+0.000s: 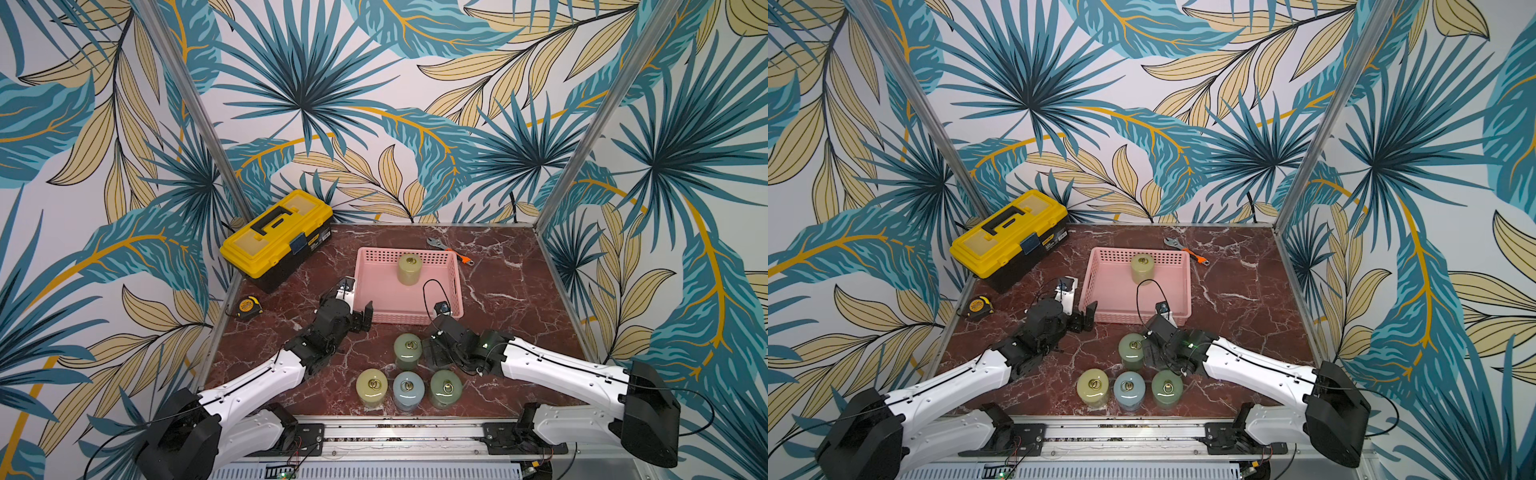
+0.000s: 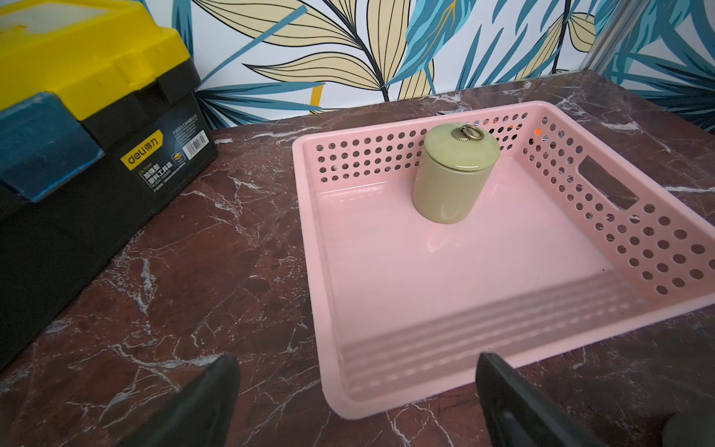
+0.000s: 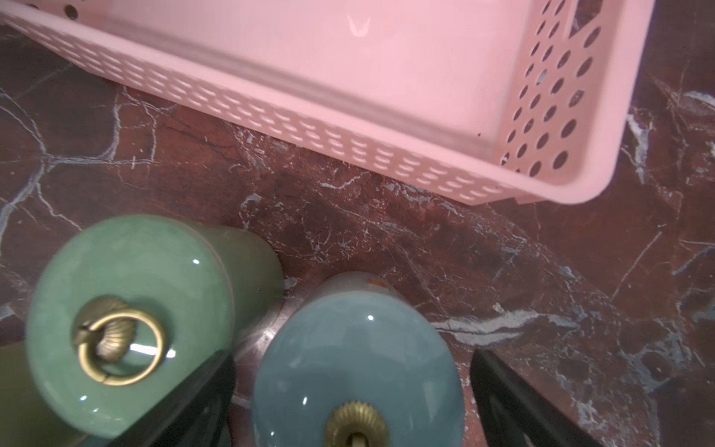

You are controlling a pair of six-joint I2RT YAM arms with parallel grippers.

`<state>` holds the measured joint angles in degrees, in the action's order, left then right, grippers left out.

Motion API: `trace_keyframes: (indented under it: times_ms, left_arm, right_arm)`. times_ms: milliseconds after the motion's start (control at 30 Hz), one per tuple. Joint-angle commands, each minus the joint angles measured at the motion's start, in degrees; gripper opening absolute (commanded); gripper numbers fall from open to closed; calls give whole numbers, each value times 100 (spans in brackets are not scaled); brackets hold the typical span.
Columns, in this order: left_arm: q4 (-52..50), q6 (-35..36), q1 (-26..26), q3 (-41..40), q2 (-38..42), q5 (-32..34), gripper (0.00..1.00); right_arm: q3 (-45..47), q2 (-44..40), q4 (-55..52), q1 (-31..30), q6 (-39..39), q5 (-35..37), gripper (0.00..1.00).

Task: Take the tea canister out of the basket
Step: Place the tea canister at the center of the board.

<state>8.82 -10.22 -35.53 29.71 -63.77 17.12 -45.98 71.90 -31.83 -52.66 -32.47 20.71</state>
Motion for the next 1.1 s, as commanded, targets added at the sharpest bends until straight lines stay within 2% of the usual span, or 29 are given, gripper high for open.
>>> trace_keyframes:
  times_ms: [0, 233, 500, 800, 1067]
  left_arm:
    - [120, 105, 20, -105, 61, -203, 100]
    - [-20, 187, 20, 51, 188, -750, 100]
    - [-887, -6, 11, 909, 83, -1313, 100]
    - [-1444, -296, -58, 2002, -794, -1343, 100]
    - [-1780, -467, -250, 2871, -1707, -1099, 100]
  right_arm:
    - [-165, -114, -166, -26, 142, 217, 99]
    - [-333, -254, -231, 35, 410, 416, 99]
    - [-447, -572, -205, 529, 964, 325, 99]
    - [-331, -824, 204, 1342, 1614, 46, 99]
    - [107, -1171, 1042, 1530, 2111, 37, 99]
